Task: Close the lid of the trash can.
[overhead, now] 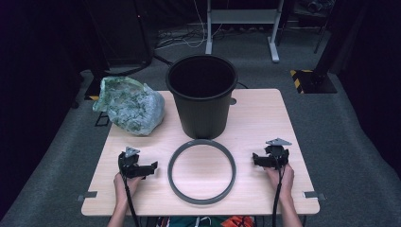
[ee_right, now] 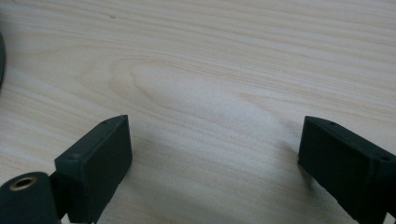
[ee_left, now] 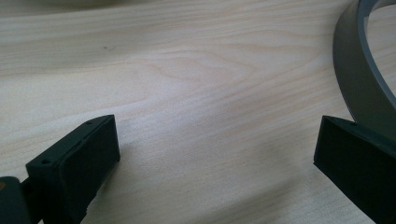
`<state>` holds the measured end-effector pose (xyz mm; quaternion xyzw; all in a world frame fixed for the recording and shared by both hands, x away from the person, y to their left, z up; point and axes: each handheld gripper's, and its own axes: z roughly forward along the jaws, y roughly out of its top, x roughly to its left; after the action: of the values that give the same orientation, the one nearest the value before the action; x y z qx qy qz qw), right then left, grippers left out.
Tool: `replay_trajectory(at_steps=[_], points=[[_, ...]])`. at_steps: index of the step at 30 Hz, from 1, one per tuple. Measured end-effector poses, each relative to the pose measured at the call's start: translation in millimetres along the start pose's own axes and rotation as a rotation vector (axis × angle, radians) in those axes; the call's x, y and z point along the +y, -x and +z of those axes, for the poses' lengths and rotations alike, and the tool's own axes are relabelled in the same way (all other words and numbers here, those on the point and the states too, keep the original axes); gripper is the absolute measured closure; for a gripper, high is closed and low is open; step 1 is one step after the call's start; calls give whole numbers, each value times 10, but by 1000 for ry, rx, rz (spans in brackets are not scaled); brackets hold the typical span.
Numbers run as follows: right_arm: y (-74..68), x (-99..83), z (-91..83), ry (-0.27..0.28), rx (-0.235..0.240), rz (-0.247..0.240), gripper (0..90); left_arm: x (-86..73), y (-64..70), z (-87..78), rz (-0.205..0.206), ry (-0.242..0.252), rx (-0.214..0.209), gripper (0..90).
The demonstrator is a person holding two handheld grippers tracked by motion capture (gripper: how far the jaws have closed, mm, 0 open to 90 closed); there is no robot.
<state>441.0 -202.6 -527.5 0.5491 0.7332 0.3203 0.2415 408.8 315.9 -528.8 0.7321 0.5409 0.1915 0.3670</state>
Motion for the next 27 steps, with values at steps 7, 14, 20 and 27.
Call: replay_trajectory(at_steps=[7, 14, 20, 27], points=[[-22, -2, -9, 3, -11, -23, 77, 11, 11, 8, -1, 14, -33, 1], [-38, -1, -32, 2, 1, -29, 80, 58, 104, 52, 42, -3, -68, 2], [-113, -11, -84, 35, 115, 16, 91, 153, 201, 80, 65, -8, -79, 4], [-359, 114, -136, 54, 209, -8, 129, 303, 310, 156, 82, -8, -102, 47]])
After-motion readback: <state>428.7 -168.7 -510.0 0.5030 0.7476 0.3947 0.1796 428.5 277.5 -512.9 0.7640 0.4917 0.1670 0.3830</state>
